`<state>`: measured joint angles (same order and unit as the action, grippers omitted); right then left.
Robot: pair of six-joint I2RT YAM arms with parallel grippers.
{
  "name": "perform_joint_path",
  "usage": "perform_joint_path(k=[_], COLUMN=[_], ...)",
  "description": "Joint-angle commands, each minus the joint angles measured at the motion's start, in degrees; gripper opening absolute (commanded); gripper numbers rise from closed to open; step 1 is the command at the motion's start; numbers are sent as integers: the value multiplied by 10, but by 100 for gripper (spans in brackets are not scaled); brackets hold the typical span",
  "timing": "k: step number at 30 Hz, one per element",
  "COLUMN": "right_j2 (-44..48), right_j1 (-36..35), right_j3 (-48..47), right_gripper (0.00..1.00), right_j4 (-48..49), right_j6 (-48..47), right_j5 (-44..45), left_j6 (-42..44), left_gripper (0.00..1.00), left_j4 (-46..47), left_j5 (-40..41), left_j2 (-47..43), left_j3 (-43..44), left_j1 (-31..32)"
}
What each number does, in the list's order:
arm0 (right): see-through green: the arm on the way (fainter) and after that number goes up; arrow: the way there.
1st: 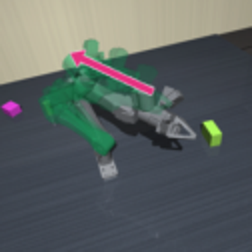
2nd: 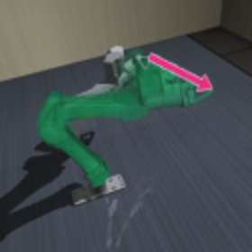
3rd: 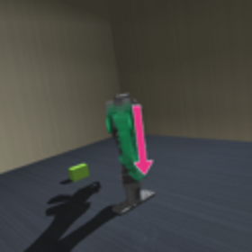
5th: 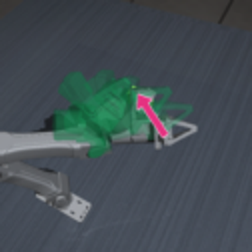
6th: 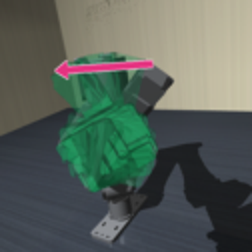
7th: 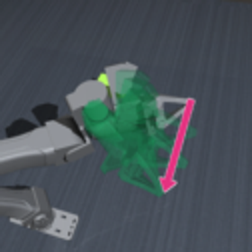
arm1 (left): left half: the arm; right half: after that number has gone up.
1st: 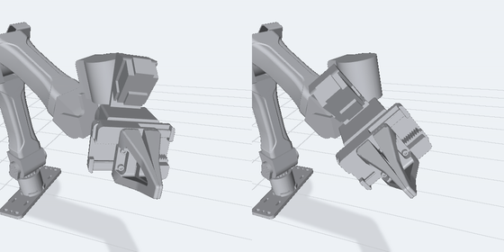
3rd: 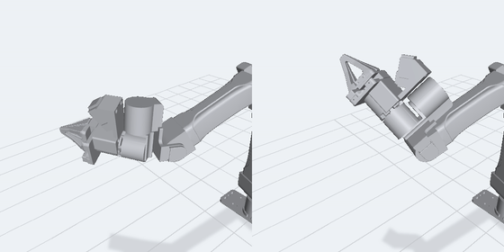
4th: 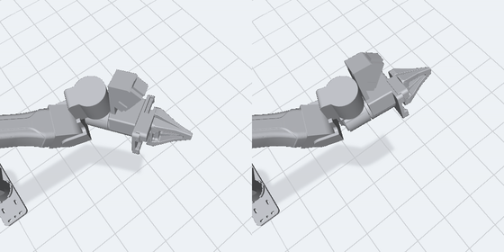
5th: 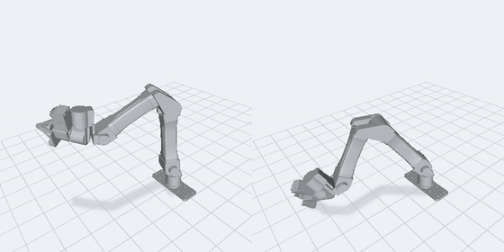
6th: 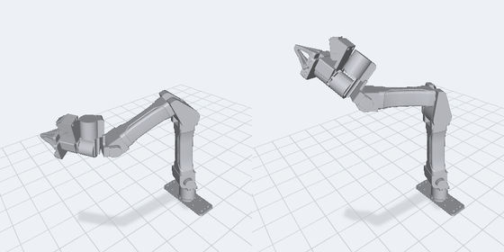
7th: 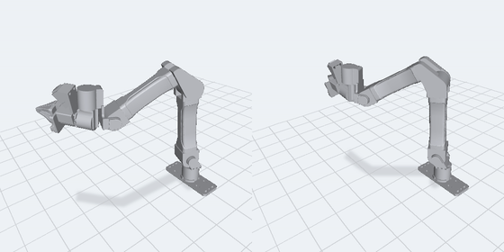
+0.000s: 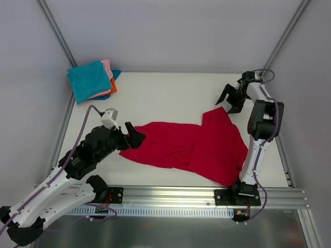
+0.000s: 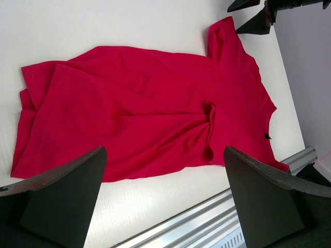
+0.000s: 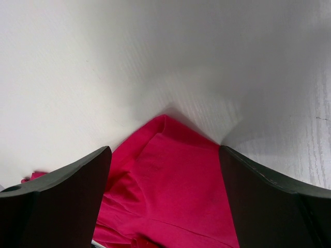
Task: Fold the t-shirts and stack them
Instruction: Flatten out the tshirt
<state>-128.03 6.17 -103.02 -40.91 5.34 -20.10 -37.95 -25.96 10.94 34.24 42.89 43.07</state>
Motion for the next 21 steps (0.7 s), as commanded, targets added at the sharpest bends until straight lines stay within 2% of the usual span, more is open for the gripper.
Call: perform_joint_path(k=[1, 10, 21], right_j2=[25, 42, 7], right_j1=[9, 13, 10], right_j3=[-2, -4, 15], right_gripper=[90, 90, 87], right_j4=[6, 4, 17], right_j6=[8, 13, 13], right_j5=[-9, -11, -21], left_j6=[7, 7, 8], left_gripper=[99, 98, 99], left_j4=[18, 30, 25], left_j5=[1, 0, 5], left_j2=[8, 16, 12], left_j3=[1, -2, -4], left_j1=[-1, -1, -1])
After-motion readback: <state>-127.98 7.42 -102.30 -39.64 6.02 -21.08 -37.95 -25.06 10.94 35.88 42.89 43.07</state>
